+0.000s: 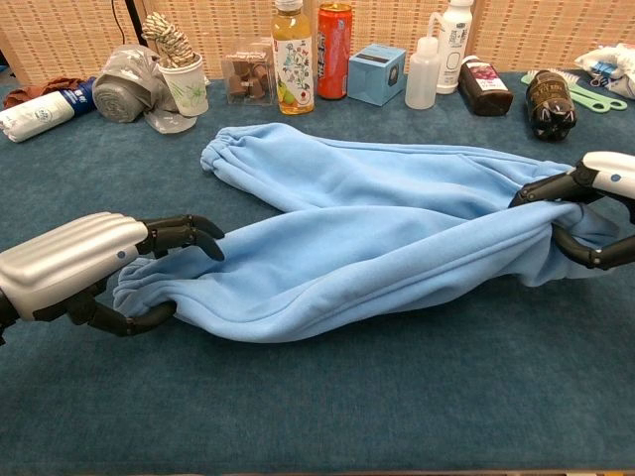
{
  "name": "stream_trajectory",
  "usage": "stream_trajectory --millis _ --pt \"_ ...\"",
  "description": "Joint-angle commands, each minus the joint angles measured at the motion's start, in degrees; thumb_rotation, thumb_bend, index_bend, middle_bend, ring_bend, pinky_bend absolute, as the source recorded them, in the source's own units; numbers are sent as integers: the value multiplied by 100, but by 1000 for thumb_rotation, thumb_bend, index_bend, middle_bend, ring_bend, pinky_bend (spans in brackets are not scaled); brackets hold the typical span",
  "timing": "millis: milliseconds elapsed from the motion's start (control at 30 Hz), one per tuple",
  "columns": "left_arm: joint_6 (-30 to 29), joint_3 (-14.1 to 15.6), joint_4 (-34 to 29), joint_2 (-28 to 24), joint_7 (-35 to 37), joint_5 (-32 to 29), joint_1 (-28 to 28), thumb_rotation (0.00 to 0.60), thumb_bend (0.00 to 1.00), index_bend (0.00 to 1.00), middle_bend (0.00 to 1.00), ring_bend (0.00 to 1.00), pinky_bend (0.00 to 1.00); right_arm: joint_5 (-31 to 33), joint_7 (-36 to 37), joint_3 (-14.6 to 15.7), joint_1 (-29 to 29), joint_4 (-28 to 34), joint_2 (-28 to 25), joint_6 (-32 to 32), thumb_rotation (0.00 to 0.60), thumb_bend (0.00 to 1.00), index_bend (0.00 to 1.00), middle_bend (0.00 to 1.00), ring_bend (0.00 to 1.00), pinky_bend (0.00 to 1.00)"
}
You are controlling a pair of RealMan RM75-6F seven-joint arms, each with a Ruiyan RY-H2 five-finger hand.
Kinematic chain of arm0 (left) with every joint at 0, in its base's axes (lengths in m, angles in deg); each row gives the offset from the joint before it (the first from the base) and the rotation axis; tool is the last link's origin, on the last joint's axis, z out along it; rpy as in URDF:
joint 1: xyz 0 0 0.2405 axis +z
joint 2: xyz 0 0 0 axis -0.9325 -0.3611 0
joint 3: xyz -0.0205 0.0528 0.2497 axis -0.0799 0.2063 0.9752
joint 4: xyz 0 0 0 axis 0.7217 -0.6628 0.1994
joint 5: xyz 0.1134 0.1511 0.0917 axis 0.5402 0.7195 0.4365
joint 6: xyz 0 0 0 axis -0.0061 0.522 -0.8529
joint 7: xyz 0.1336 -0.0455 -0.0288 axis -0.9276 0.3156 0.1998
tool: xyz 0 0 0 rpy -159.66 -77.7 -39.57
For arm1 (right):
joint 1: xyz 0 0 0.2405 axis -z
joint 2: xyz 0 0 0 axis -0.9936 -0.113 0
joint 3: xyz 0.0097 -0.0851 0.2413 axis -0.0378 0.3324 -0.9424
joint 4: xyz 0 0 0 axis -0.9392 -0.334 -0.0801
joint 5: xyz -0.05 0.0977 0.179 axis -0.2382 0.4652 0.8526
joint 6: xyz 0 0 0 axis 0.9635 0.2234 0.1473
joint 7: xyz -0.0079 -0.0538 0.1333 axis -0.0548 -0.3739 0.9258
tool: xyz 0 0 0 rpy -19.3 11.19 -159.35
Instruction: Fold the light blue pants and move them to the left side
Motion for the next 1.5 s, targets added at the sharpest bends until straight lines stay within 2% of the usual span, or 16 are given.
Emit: stream_trajectory --millis 33,133,367,467,567,633,700,733,800,1033,1200,1367,1500 --pt "-174 -50 78 90 -14 -20 25 600 459 570 439 465 546 -4 5 0 -4 10 -10 5 600 780 599 403 406 602" --pt "-315 -91 160 170 -15 -47 46 600 490 676 527 540 583 5 32 -1 -3 23 -15 9 600 780 599 403 406 602" --pt "-550 -160 230 225 -10 -94 61 600 500 761 582 584 585 17 51 -3 -1 33 -39 18 600 779 600 403 406 602" --pt "-606 -207 235 229 -105 -138 67 600 500 791 599 584 547 20 60 -2 -4 36 -44 12 600 779 600 404 406 601" --pt "-638 -269 234 253 -303 -224 79 600 500 812 604 566 403 30 67 0 -3 31 -47 2 600 779 600 404 407 601" --pt "-640 -289 243 269 -424 -265 82 600 499 822 610 545 223 35 80 0 0 29 -46 3 600 780 600 405 408 601" --pt "-640 -307 234 290 -532 -324 92 600 499 826 612 526 91 33 87 2 3 23 -50 12 600 780 600 405 408 602" --pt "-652 -329 217 301 -553 -359 99 600 499 828 613 519 41 38 95 0 5 20 -52 13 600 780 600 405 407 602" --pt "-674 -346 189 305 -589 -386 102 600 499 831 614 517 3 44 106 -2 6 11 -53 14 600 780 600 405 408 602" --pt "-680 -423 -24 186 -472 -506 71 600 499 836 617 513 0 86 170 -26 7 -3 -88 11 600 781 601 406 408 602" --pt "-420 -558 -361 -31 -604 -740 -43 600 499 837 618 513 0 123 247 -73 -52 5 -149 -47 600 780 602 406 409 601" --pt "-39 -800 -817 -279 -1091 -1130 -199 600 499 837 618 508 0 233 435 -189 -190 49 -249 -210 600 780 604 407 410 602" --pt "401 -1107 -1154 -417 -1750 -1624 -424 600 498 838 618 502 0 447 644 -335 -380 66 -349 -555 600 786 604 407 410 602"
